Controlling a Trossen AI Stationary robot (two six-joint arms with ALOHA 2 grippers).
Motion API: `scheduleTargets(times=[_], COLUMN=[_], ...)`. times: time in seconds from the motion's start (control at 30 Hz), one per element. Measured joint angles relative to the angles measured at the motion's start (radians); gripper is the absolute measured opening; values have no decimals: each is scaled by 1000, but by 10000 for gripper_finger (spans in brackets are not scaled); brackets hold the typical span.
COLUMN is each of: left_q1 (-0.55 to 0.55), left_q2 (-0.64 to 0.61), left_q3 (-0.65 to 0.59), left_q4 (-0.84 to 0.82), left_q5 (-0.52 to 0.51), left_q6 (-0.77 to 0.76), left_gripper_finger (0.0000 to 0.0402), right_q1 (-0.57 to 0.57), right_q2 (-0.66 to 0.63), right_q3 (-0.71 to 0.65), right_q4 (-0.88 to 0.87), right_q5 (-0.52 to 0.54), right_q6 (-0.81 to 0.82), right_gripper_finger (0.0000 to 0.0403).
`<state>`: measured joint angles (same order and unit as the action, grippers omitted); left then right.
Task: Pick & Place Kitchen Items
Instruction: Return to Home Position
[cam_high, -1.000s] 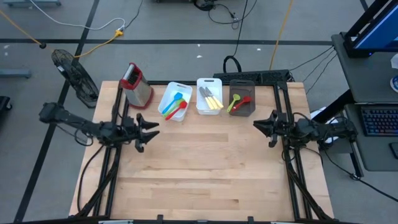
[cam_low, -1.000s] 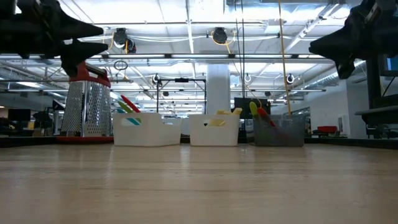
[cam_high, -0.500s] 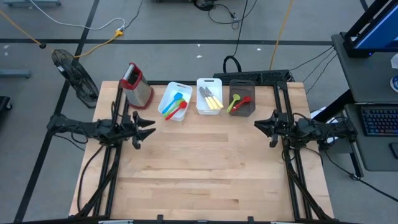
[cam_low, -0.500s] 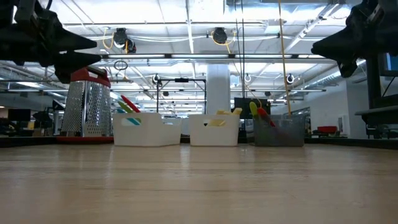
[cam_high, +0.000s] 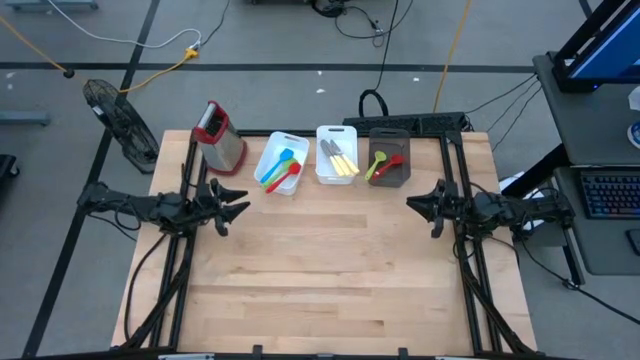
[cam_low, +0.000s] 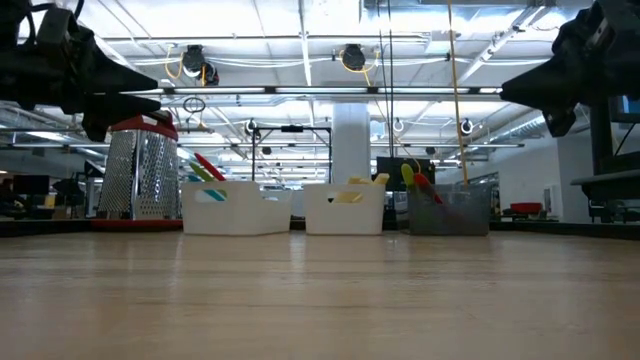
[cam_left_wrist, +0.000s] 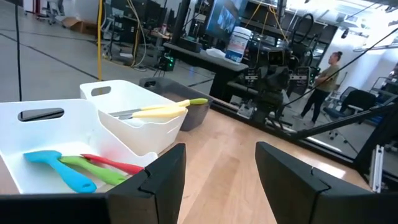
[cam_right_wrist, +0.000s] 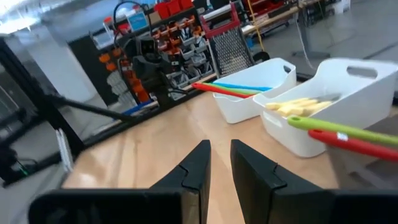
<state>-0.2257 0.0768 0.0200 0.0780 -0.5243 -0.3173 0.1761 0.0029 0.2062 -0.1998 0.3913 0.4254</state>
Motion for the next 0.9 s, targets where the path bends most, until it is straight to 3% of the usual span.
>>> scheduleTargets(times=[0.2, 0.9], left_q1=[0, 0], left_q2=[2, 2], left_q3=[0, 0], left_q4=[0, 0], left_q5=[0, 1], left_q6=[0, -1], left_gripper_finger=[200, 200], right_q1=[0, 0], right_q2=[0, 0], right_q3=[0, 0], right_q4=[0, 0], right_q5=[0, 0], right_q6=[85, 86], right_gripper_finger=[55, 55])
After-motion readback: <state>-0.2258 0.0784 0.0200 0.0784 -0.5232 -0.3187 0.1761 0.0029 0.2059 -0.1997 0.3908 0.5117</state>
